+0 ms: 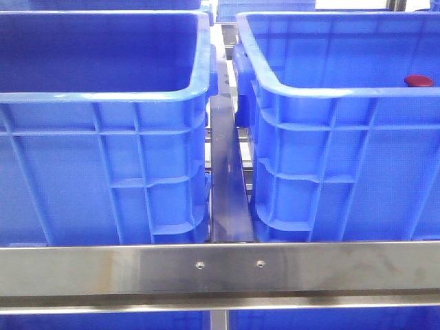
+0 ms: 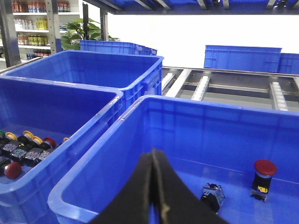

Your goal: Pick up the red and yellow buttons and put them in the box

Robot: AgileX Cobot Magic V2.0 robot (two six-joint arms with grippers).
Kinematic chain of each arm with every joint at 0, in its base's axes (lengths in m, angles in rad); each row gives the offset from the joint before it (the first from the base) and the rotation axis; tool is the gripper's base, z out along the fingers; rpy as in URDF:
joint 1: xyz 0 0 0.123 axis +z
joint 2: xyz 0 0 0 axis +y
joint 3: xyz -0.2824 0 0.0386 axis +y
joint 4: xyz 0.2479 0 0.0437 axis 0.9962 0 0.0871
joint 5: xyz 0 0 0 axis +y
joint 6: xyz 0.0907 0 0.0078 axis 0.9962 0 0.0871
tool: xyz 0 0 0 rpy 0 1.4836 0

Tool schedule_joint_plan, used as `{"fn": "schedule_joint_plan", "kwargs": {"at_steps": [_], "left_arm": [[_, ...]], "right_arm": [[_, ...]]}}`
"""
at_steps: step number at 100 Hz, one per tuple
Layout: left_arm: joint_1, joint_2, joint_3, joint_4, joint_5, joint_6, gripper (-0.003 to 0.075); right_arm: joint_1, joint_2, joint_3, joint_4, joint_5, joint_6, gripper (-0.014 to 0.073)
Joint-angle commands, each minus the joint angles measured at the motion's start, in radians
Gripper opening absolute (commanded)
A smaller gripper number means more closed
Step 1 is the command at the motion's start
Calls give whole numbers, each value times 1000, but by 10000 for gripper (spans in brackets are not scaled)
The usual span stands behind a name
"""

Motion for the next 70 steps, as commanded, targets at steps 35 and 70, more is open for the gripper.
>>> {"fn": "schedule_joint_plan", "kwargs": {"at_steps": [35,70], "left_arm": [[199,-68,12,217,-126,-136,-20],[439,-253,208,448,-234,-398,-20]], "right_arm": [[-2,9,-24,28,-12,-7,-69],[-2,9,-24,28,-10,-7,-69]]}}
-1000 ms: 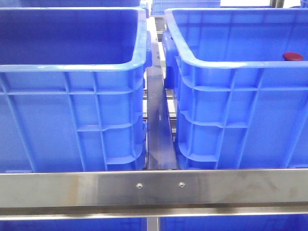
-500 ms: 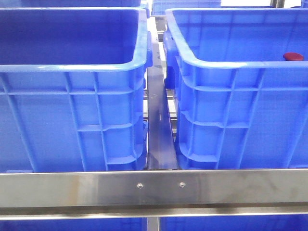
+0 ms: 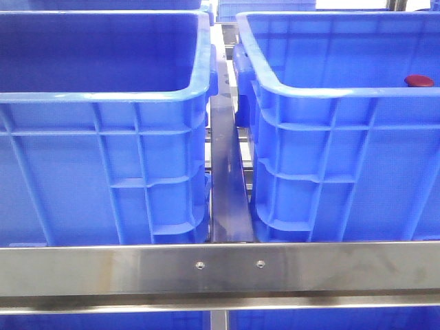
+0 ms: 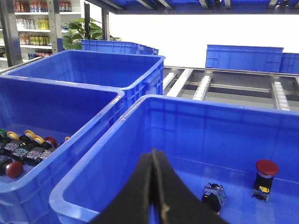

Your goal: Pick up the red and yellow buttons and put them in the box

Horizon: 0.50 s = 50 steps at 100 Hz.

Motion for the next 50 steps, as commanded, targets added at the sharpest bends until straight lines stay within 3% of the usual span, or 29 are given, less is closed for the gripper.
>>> {"fn": "schedule_joint_plan", "kwargs": {"at_steps": [1,31,50], "left_arm": [[64,-34,24,25,-126,-21,-20],[229,-171,127,38,-130,-21,-20],[273,-247,219,38,-181,-21,-20]], "right_arm": [[-2,9,-24,28,-15,-7,-69],[-2,9,-24,28,-15,-7,-69],[-2,9,-24,28,-15,-7,-69]]}}
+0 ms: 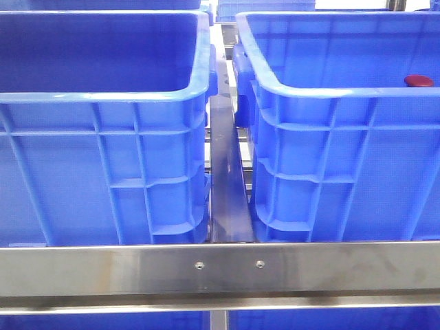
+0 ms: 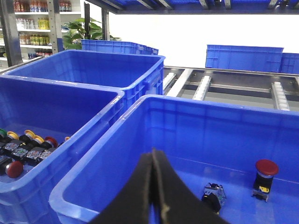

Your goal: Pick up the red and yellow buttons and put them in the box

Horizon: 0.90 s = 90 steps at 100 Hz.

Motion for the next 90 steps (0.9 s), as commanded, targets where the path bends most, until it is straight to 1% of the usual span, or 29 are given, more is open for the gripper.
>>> {"fn": "schedule_joint_plan", "kwargs": {"at_steps": [1,14,19,39,48,66,90], "left_arm": [[9,-20,15,-1,-110,-9,-20],[4,-74,98,-3,-153,-13,-20],[2,-71,92,-3,-92,-13,-20],[-1,-71,95,-7,-71,-15,-20],[-1,-71,95,-9,-36,-74,-20],[-17,-71,95,23,-34,-74,-20],[-17,-71,95,17,-36,-60,-20]], "right_arm": [[-2,9,-24,28,-17,-7,-69],[-2,9,-24,28,-17,-7,-69],[-2,9,-24,28,-15,-7,-69],[-2,9,-24,29,-8,-7,-69],[-2,9,-24,29,-8,-7,-69],[-2,9,-24,29,-8,-7,-69],[-2,9,-24,29,-8,-7,-69]]}}
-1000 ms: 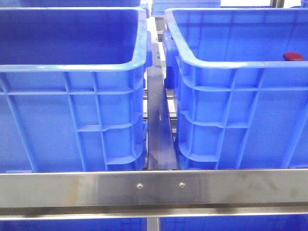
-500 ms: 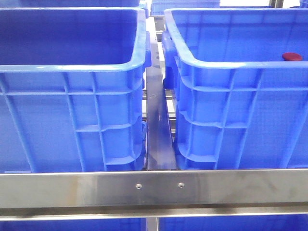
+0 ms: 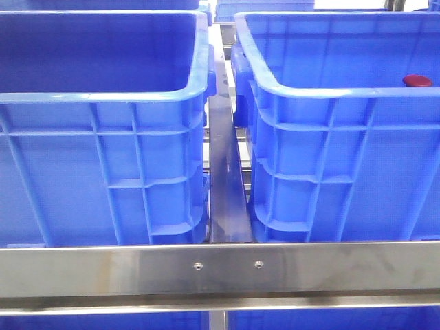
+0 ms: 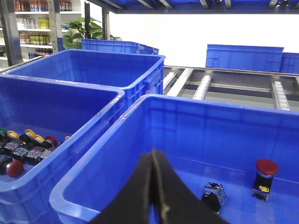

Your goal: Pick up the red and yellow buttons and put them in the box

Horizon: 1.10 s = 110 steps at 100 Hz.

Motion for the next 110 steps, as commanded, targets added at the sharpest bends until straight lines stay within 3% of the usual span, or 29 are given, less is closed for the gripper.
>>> {"fn": "schedule_joint_plan", "kwargs": {"at_steps": [1,110], "left_arm": [[-7,-30,54,0,-73,2,-20],[-7,-30,54,0,-75,2,-20]], "right_arm": [[-2,9,-24,29,-11,-6,-69],[5,-49,-24,29,-12,-6,-69]]}}
